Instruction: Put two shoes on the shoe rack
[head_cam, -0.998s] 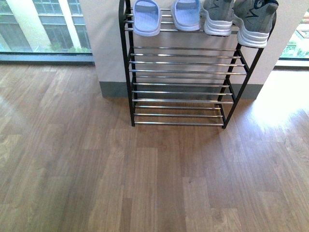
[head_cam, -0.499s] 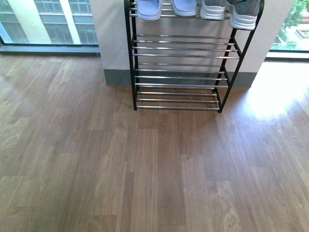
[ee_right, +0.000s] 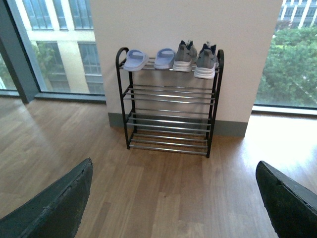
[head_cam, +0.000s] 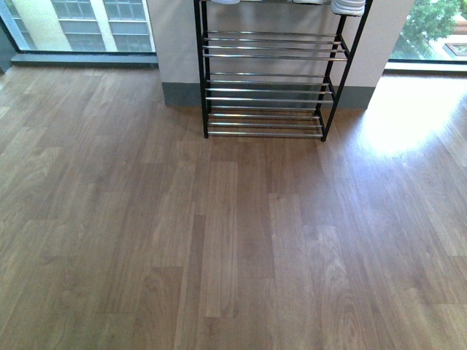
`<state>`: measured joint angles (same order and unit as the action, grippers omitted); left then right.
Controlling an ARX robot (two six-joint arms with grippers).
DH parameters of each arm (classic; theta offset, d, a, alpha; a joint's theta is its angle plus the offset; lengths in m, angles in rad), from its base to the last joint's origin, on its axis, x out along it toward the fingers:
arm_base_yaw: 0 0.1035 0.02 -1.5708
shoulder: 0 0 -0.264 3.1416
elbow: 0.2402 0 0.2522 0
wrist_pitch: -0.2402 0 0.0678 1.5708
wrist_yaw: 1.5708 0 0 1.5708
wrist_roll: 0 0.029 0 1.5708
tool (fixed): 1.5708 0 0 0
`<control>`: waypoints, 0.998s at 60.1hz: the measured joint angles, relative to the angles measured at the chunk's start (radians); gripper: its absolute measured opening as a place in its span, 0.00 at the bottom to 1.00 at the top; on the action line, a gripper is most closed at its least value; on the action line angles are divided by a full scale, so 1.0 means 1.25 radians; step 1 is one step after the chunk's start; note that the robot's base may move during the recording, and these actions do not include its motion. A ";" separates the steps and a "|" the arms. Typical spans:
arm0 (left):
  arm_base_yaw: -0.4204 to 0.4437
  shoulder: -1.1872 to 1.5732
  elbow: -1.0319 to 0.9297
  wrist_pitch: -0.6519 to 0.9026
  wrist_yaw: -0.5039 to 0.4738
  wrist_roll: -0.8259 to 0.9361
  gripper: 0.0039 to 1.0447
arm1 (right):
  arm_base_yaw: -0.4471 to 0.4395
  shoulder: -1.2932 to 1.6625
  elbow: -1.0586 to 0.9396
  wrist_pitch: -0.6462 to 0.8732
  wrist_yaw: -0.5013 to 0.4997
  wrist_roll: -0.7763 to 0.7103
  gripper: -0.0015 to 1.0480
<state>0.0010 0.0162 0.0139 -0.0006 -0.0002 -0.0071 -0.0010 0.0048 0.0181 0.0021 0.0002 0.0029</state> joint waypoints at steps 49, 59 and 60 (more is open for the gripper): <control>0.000 0.000 0.000 0.000 0.000 0.000 0.91 | 0.000 0.000 0.000 0.000 0.000 0.000 0.91; 0.000 0.000 0.000 0.000 0.000 0.000 0.91 | 0.000 0.000 0.000 0.000 0.000 0.000 0.91; 0.000 0.000 0.000 0.000 0.000 0.000 0.91 | 0.000 0.000 0.000 0.000 0.000 0.000 0.91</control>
<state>0.0010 0.0158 0.0139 -0.0006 -0.0002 -0.0071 -0.0010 0.0044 0.0181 0.0017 0.0002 0.0029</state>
